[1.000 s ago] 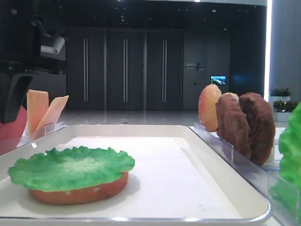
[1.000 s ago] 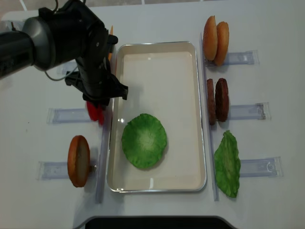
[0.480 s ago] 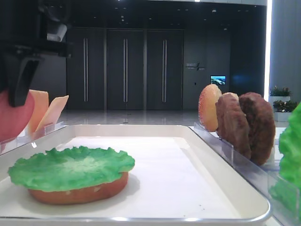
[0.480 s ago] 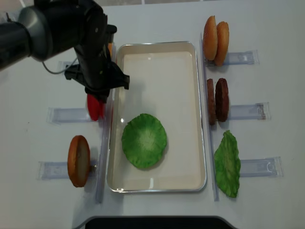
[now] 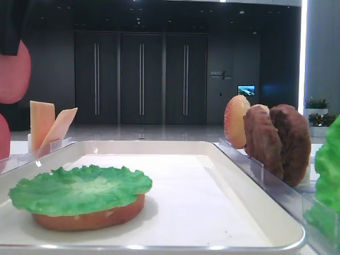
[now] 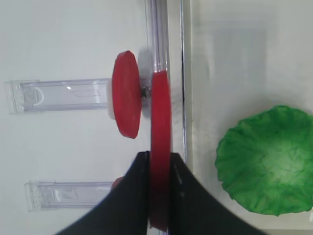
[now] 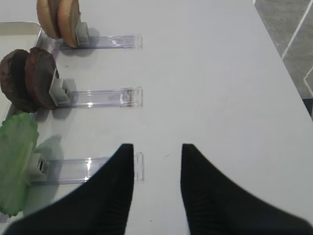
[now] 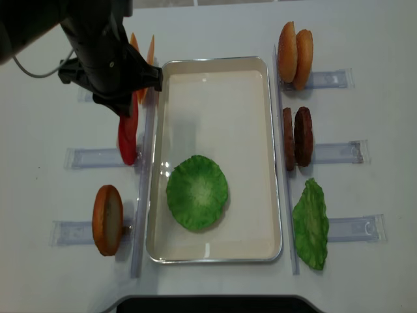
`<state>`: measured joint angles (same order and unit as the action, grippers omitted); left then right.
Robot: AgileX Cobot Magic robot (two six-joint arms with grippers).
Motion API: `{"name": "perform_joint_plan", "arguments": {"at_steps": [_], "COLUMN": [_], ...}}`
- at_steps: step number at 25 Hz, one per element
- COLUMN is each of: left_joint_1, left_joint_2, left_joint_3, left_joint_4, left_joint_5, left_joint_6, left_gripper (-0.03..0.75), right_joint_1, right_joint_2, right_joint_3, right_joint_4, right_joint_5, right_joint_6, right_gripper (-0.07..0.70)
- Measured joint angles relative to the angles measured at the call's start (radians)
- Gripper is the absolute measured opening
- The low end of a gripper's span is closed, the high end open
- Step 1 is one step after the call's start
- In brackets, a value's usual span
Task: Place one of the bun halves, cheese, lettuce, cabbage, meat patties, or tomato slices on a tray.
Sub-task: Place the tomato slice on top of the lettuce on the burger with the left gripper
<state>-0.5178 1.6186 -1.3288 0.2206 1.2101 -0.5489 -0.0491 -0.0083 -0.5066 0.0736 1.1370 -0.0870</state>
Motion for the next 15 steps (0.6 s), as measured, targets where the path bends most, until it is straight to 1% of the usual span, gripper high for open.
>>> {"name": "perform_joint_plan", "arguments": {"at_steps": [7,9,12,15], "left_joint_1": [-0.001,-0.023,-0.108,-0.222], "left_joint_2": [-0.028,-0.05,-0.092,-0.123], "left_joint_3": [0.0,0.0,0.006,0.026], "left_joint_4": [-0.041,-0.036,-0.018,0.006], "left_joint_5": [0.005,0.007,0.007,0.009], "left_joint_6": [0.01,0.005,-0.05,-0.124], "left_gripper": [0.055,0.055,0.055,0.055], "right_joint_1": [0.0,0.0,0.0,0.0], "right_joint_2": [0.0,0.0,0.0,0.0], "right_joint_3": [0.0,0.0,0.0,0.0], "right_joint_4": [0.0,0.0,0.0,0.0], "right_joint_5": [0.0,0.0,0.0,0.0], "right_joint_6": [0.0,0.0,0.0,0.0], "right_gripper": [0.232,0.232,0.232,0.232]}}
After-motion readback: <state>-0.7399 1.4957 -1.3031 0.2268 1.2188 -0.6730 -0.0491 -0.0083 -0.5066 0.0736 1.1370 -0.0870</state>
